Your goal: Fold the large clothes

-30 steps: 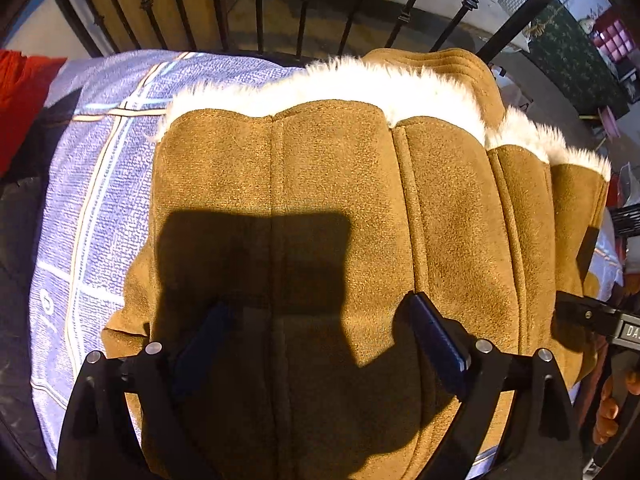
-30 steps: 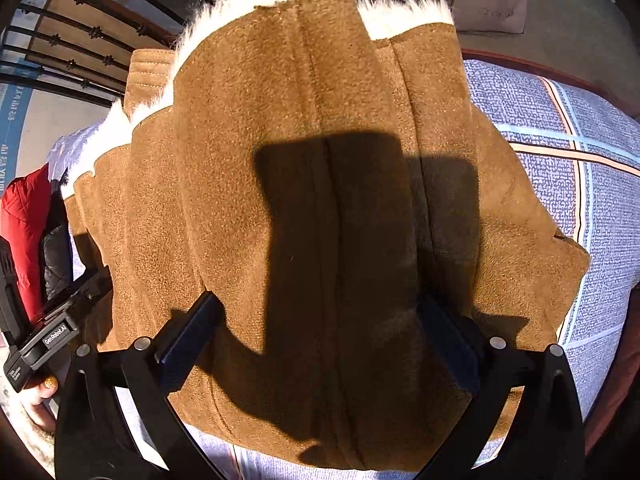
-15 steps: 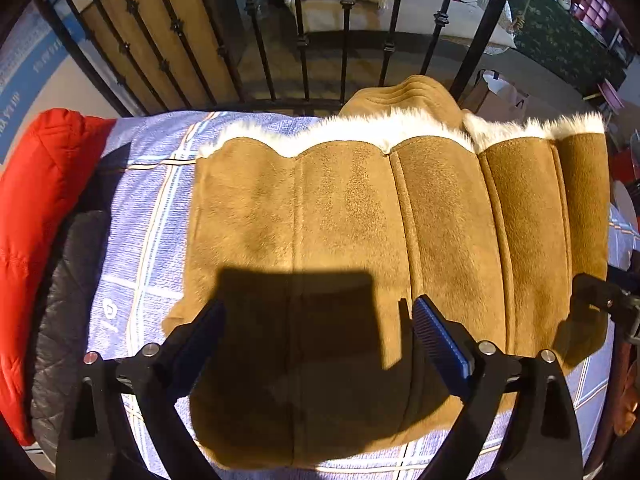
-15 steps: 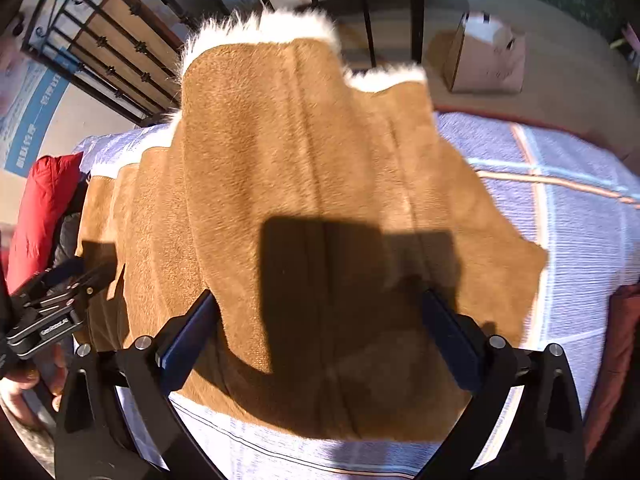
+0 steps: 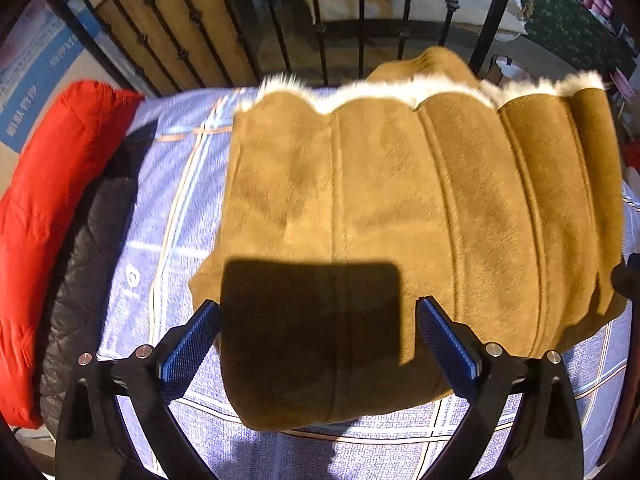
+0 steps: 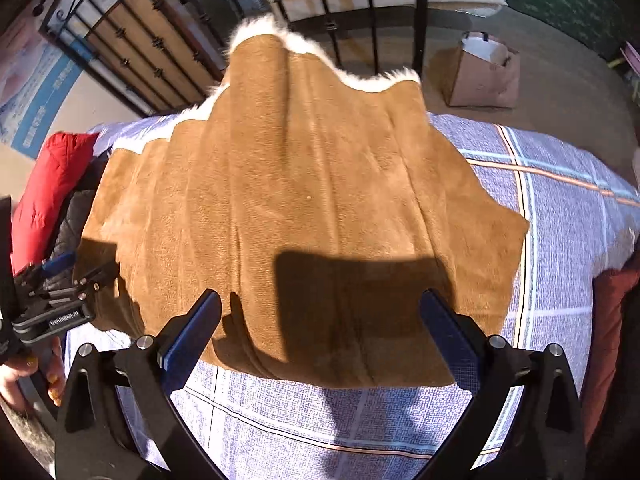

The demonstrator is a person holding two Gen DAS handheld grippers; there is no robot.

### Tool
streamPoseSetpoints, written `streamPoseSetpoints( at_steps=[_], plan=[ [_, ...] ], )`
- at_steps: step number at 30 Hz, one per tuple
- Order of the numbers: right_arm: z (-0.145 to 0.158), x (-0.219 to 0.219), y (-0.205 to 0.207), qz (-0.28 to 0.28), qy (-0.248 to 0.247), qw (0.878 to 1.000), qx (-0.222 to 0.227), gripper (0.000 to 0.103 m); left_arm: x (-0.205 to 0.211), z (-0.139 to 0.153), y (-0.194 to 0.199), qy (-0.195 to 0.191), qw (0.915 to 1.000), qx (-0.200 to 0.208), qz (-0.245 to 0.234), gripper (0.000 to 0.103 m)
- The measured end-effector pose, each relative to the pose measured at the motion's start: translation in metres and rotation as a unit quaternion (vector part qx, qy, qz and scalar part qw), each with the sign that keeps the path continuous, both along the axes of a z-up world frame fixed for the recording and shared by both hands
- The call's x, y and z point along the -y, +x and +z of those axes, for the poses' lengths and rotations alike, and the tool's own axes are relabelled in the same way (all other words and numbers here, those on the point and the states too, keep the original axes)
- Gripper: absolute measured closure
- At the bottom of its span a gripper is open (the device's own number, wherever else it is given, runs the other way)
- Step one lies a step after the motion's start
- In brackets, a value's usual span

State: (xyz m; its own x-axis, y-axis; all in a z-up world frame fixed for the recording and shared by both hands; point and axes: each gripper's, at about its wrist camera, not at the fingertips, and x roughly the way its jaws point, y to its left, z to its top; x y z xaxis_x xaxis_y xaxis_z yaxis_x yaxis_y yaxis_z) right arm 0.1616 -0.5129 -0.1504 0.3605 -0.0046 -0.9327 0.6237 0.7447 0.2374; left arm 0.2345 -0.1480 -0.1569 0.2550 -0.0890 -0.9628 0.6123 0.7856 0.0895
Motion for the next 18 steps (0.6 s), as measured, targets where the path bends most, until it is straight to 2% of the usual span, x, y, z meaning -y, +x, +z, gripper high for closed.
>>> streamPoseSetpoints(
  at_steps=[3, 7, 11, 15, 18],
  plan=[
    [-0.002, 0.006, -0.004, -0.022, 0.002, 1.0, 0.014, 0.005, -0.016, -0.011, 0.014, -0.041, 0.9971, -0.052, 0.037, 0.005],
    [-0.003, 0.026, -0.017, -0.08, -0.005, 0.997, 0.012, 0.005, -0.009, -0.016, 0.011, -0.023, 0.9991, -0.035, 0.011, 0.005],
    [-0.007, 0.048, -0.03, -0.129, 0.009, 0.992, 0.003, 0.005, -0.009, -0.019, 0.012, -0.026, 0.999, -0.035, 0.011, 0.005],
    [-0.014, 0.056, -0.044, -0.139, 0.022, 0.99, -0.005, 0.005, -0.01, -0.02, 0.008, -0.03, 0.9991, -0.031, 0.005, 0.005],
    [-0.017, 0.049, -0.047, -0.119, 0.02, 0.993, -0.011, 0.005, -0.009, -0.022, 0.011, -0.028, 0.9989, -0.037, 0.007, 0.005]
  ],
)
